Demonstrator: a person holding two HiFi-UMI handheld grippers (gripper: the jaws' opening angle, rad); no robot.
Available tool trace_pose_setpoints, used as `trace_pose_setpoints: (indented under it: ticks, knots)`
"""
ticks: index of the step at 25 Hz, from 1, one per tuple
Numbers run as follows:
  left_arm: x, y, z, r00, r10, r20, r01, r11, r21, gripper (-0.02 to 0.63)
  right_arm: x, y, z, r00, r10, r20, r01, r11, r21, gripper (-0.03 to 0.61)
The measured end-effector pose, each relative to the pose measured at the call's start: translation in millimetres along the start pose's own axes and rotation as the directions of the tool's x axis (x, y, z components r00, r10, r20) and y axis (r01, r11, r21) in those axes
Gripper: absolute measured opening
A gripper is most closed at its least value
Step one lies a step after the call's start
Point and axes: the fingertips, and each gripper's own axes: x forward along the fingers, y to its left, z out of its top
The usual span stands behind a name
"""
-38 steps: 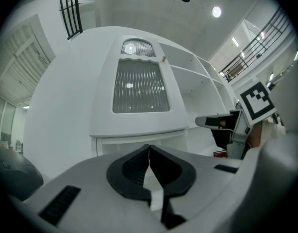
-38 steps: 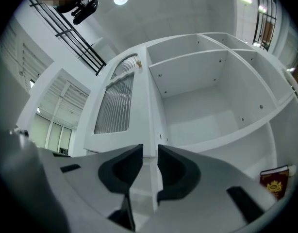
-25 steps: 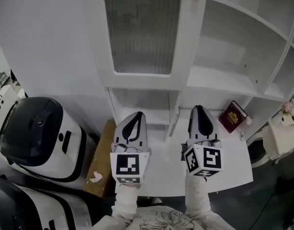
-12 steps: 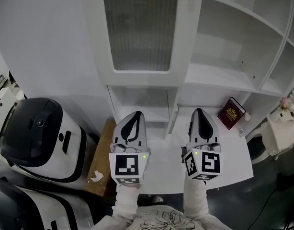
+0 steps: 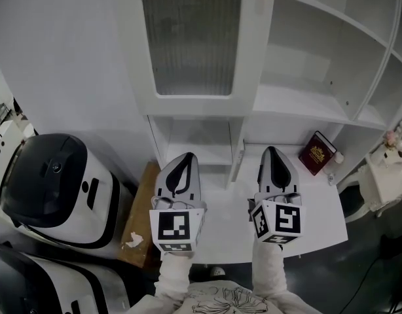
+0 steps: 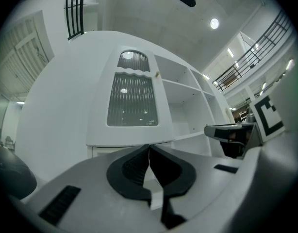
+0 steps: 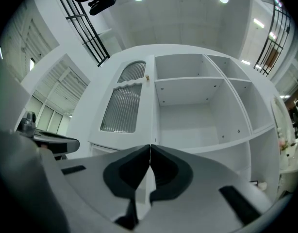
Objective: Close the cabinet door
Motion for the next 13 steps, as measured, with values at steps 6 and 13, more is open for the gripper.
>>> trace_pose_setpoints:
  ticks: [6,13]
  knots:
    - [-2.3,-0.4,1.9,1.0,0.004,-0.002,-0.004,1.0,0.004,0.005,-1.2,-0.4,-0.8,1.0,0.005,-0.009,-0.005,1.0,-0.005,0.005]
    - [-2.8,-1.6,2.0,1.0,0.013,-0.004,-0.013,1.0,0.009,0.005,-2.2,-6.6,-3.8,1.0,0.0,-0.015,0.0,1.0,-0.005,0.004]
